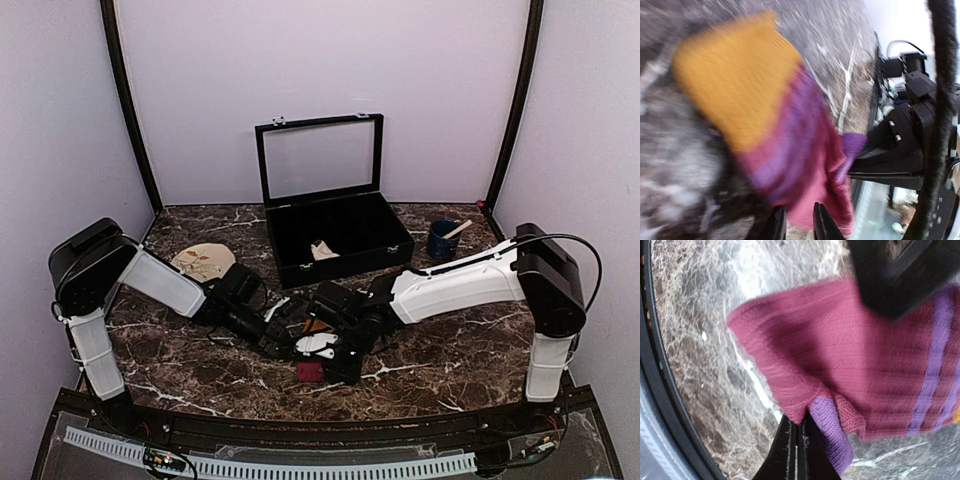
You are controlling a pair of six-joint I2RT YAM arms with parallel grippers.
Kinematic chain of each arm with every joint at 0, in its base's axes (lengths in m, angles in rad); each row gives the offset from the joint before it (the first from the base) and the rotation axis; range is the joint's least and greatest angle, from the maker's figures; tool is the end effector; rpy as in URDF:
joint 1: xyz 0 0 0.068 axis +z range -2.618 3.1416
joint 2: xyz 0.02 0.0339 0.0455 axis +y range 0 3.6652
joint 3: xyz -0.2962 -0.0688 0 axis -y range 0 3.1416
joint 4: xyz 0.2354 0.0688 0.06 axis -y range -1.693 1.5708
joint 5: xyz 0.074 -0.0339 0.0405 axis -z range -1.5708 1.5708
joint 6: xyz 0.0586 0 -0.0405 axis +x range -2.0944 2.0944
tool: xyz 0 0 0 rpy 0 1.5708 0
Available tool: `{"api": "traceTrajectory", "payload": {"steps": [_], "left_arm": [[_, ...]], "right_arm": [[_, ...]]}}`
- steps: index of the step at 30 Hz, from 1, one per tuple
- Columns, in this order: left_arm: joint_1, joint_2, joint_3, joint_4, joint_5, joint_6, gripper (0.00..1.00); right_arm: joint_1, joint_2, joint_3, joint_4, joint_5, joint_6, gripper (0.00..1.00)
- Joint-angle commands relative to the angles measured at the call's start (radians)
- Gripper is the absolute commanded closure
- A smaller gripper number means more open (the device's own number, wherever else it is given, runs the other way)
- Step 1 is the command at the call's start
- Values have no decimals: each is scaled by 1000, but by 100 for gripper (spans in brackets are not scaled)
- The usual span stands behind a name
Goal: Roll the socks
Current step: Roll the sock at the center of the board.
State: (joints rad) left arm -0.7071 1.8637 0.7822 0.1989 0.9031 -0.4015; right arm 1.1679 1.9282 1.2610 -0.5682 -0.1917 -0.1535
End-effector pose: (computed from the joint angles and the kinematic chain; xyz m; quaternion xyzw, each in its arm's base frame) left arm 0.2280 -0.2553 0.1323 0.2744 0.8148 -0.5090 0.0419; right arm 0.1422 0.3622 0.1683 -0.6149 0.7651 0.1632 0.0994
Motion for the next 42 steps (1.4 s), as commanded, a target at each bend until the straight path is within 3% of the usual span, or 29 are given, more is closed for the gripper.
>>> {"api": "traceTrajectory", "payload": {"steps": [1,8,20,27,42], "left_arm": [[0,-89,-60,107,-185,-43,78],[-47,-188,-129,140,-357,-49,75],[-237,-362,-218,140,-643,16,70],[-318,-432,-227,111,-693,105,67],[-421,-385,-129,-4,-694,287,64]], "right_arm": [[-39,16,27,-103,-112,20,100],[-108,55,89,-157,-211,1,100],[-161,123,166,-219,-355,-6,100],[-176,148,210,-253,-398,-9,100],[-187,177,232,-276,-420,-13,100]]}}
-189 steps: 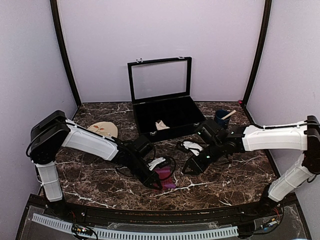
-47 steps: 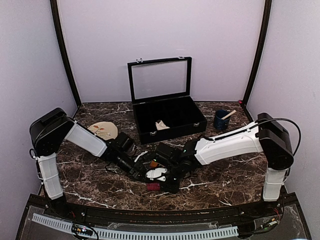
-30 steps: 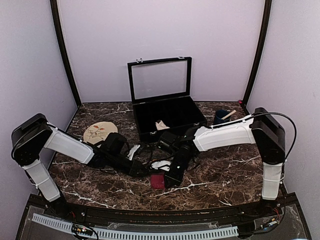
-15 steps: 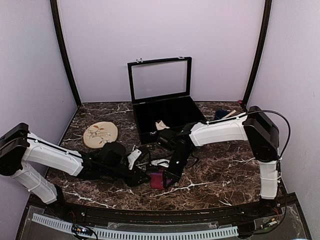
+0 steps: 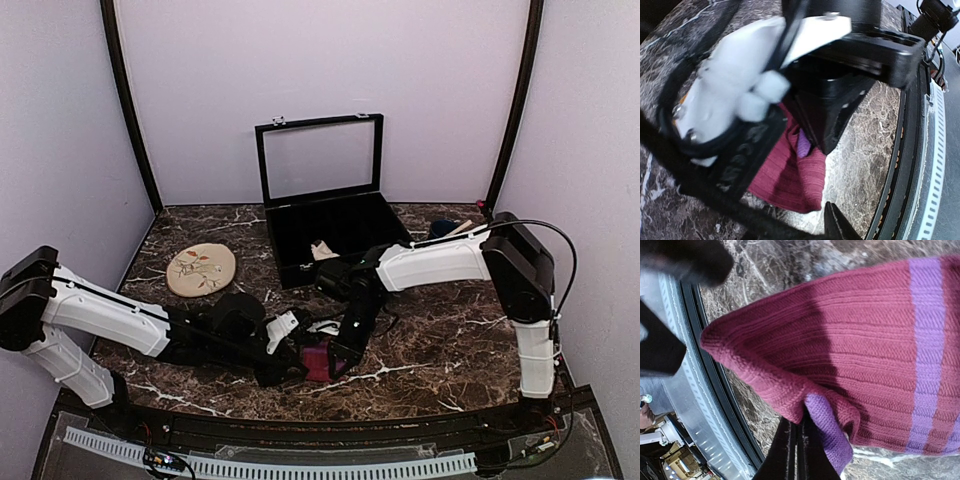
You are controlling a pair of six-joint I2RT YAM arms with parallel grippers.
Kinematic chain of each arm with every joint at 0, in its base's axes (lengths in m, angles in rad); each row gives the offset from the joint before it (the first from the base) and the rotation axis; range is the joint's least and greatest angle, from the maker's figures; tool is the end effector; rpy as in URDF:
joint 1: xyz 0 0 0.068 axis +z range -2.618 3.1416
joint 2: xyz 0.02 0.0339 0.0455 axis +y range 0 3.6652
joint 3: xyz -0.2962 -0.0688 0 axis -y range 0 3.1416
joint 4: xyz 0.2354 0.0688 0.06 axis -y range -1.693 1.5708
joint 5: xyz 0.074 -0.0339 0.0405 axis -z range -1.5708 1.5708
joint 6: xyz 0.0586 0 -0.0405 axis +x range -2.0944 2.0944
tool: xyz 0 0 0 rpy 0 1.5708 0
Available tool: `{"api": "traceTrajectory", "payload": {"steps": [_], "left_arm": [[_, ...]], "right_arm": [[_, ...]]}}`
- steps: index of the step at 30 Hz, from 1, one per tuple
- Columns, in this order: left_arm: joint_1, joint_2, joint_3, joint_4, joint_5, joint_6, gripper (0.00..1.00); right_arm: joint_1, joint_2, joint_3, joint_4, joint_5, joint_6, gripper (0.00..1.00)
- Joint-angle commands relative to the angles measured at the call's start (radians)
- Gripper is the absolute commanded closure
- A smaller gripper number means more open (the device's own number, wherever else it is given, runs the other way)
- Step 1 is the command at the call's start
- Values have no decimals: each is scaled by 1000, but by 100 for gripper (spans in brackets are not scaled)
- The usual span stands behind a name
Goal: Roll the socks
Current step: Roll the sock at the center of the board.
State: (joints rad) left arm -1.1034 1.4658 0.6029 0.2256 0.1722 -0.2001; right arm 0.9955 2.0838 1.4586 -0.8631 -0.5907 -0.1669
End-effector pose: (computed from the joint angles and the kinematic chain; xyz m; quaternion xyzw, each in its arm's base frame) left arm 0.1233 -0.2665 0.1899 0.4231 0.7836 -0.3330 0.3098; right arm 0.1911 0.3546 0.1602 0.5348 -0.7923 -0.2821 0.0810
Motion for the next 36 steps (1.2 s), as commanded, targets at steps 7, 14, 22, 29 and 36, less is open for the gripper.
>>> {"api": "traceTrajectory", "payload": {"steps": [7,14,22,29,36], "left_arm": [[-39,68,105,-89,38,157,64],[-42,110,127,-105,23,197,64],[-45,151,135,-104,3,227,64],[-46,187,136,-102,-11,234,69],[-46,194,142,-92,-44,243,77]], "right_arm": [[-21,36,55,3,-32,-5,100],[-26,45,62,-4,-47,-8,100],[-37,50,71,-14,-68,-10,100],[-43,53,73,-17,-85,-11,100],[-46,58,75,-22,-96,-13,100]]}}
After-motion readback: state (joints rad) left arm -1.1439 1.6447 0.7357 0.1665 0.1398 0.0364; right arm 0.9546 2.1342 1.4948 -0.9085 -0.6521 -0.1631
